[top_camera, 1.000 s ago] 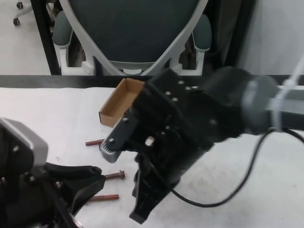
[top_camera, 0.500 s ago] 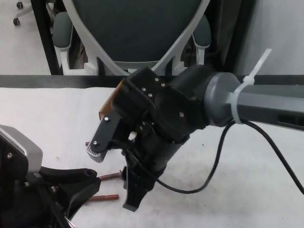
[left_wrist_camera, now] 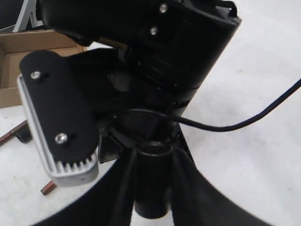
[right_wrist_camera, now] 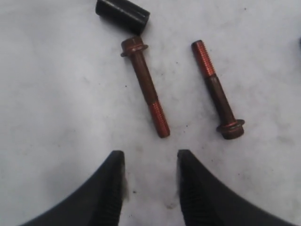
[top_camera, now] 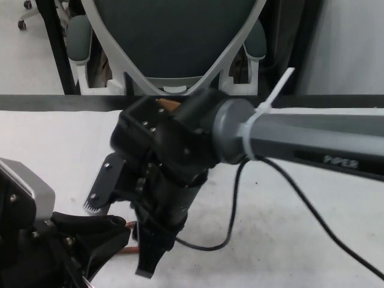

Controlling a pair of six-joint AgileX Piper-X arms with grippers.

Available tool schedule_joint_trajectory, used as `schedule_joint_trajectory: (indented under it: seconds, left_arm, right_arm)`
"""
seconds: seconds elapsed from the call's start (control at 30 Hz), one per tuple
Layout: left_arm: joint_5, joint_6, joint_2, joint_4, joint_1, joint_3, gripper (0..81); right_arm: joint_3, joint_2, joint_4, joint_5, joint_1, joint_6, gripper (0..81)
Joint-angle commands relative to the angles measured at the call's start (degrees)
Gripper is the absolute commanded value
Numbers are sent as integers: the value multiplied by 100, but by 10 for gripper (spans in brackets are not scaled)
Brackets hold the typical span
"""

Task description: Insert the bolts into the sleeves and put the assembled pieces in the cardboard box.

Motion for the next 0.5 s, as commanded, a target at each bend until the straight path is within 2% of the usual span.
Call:
schedule_joint_trajectory:
  seconds: [0.0,0.47]
  left_arm:
    - [34,10,-61,-84,7,-11,8]
    - [-9,237,-61,161,7,3,8]
  right_arm:
    - [-161,134,45,-69,79,-152,351]
    - [-828,615,84,-69,249,-180,351]
